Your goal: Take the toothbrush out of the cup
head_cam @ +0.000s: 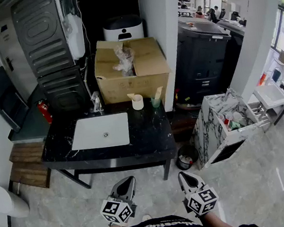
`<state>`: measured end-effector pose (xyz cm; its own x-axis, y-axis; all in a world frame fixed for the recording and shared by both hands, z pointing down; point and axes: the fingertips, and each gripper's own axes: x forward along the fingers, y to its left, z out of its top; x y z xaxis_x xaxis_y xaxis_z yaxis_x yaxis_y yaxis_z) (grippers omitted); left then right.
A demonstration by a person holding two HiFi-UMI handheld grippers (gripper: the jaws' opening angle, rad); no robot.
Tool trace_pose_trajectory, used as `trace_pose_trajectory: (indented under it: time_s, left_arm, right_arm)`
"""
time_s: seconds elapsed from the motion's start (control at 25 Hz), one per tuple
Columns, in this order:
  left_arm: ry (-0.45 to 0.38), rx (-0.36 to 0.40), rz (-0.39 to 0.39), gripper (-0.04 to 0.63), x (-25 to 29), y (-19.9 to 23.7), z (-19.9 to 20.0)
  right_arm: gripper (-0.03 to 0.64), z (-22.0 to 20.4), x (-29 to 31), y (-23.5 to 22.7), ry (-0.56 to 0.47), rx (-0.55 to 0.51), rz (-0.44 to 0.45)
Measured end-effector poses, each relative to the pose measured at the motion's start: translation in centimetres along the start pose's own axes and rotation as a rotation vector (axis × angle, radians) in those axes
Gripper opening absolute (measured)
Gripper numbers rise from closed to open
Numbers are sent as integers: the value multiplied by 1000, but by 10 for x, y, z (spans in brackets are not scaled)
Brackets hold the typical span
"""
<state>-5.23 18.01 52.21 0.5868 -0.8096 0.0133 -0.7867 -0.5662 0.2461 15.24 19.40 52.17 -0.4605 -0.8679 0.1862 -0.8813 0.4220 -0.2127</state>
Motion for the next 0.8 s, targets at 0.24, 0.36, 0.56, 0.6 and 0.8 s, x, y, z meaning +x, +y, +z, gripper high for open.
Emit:
trace_pose_trajectory:
  time_s: [0.24, 0.36, 0.56, 0.6, 0.8]
  left_arm:
    - [-3, -5, 1, 15, -3, 3, -1]
    - [0, -9, 4, 15, -5, 6, -3]
    - [-3, -12, 1, 15, -8, 14, 0]
    - [-4, -12, 1, 15, -9, 17, 1]
    - [-4, -11, -3, 15, -14, 33, 2]
  right_arm:
    - [37, -1, 1, 1, 2, 8, -4]
    - [37, -3, 2, 0, 6, 5, -16]
    - [35, -1, 6, 6, -2, -35, -45]
    - [35, -1, 8, 9, -4, -39, -41]
    - [35, 1, 19, 17, -28, -12, -63]
